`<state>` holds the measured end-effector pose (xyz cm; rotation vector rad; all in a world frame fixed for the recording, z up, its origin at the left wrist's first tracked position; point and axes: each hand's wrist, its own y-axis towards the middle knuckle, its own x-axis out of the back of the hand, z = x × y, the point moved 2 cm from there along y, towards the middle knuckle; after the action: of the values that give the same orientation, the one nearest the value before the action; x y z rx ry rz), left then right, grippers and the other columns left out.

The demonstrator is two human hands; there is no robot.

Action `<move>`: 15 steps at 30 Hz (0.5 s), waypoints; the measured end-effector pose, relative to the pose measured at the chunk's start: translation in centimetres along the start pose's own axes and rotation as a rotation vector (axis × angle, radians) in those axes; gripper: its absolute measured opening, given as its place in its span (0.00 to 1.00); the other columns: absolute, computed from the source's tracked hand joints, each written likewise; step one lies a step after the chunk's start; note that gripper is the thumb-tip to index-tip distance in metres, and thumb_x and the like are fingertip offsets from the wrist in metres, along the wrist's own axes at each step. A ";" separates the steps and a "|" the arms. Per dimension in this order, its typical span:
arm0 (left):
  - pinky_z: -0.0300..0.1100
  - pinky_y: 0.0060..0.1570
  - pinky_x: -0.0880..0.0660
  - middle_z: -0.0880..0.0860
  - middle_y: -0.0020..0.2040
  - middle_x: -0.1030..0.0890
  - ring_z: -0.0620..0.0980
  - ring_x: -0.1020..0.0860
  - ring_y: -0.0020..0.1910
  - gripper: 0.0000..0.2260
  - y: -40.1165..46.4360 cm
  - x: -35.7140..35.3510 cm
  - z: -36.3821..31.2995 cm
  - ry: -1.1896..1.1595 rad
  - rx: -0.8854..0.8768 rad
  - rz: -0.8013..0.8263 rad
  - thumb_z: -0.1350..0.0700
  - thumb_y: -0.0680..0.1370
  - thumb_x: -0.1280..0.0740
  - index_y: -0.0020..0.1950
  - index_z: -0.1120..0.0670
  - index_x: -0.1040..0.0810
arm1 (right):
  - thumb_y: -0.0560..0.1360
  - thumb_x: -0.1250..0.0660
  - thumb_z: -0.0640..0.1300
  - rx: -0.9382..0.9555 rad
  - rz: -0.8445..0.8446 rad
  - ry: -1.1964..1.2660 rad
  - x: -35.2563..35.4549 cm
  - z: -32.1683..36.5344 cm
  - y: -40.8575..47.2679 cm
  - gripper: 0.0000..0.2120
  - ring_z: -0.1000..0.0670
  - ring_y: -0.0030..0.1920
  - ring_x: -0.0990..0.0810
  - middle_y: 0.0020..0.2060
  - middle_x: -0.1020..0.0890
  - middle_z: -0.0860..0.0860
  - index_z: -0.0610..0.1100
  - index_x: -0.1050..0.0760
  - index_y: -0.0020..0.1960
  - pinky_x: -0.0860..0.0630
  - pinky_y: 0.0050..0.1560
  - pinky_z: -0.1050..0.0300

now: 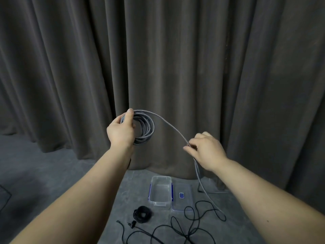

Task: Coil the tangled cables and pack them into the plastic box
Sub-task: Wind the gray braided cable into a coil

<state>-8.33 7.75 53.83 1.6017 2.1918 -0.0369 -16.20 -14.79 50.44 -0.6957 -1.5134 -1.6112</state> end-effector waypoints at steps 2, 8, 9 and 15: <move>0.36 0.33 0.32 0.46 0.28 0.26 0.41 0.31 0.25 0.08 0.0 -0.1 -0.1 0.016 -0.020 0.003 0.46 0.75 0.29 0.43 0.50 0.18 | 0.79 0.39 0.53 -0.003 0.192 -0.063 0.0 0.7 0.2 0.14 0.43 0.48 0.23 0.43 0.19 0.48 0.46 0.20 0.46 0.33 0.42 0.56; 0.39 0.47 0.23 0.50 0.41 0.18 0.46 0.20 0.41 0.11 -0.6 -0.7 0.6 0.132 -0.112 0.054 0.46 0.74 0.29 0.50 0.51 0.17 | 0.81 0.42 0.46 0.058 0.578 -0.298 0.2 3.9 1.8 0.11 0.40 0.47 0.23 0.50 0.20 0.41 0.41 0.23 0.52 0.31 0.44 0.54; 0.41 0.50 0.22 0.50 0.44 0.17 0.48 0.19 0.44 0.12 -0.6 -0.8 0.7 0.164 -0.126 0.053 0.45 0.74 0.29 0.52 0.51 0.17 | 0.81 0.42 0.45 0.110 0.568 -0.347 0.5 4.5 1.9 0.10 0.40 0.49 0.23 0.51 0.20 0.42 0.43 0.23 0.53 0.32 0.45 0.54; 0.37 0.53 0.26 0.46 0.48 0.18 0.44 0.21 0.50 0.13 -1.3 -0.7 0.2 0.313 -0.236 0.072 0.46 0.75 0.30 0.56 0.50 0.18 | 0.79 0.45 0.45 0.400 0.364 -0.324 2.8 7.3 1.8 0.16 0.45 0.57 0.32 0.53 0.23 0.49 0.50 0.26 0.64 0.36 0.60 0.47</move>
<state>-9.31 6.60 53.64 1.6367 2.2575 0.5071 -17.13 -8.08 54.67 -0.9661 -1.7492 -0.9197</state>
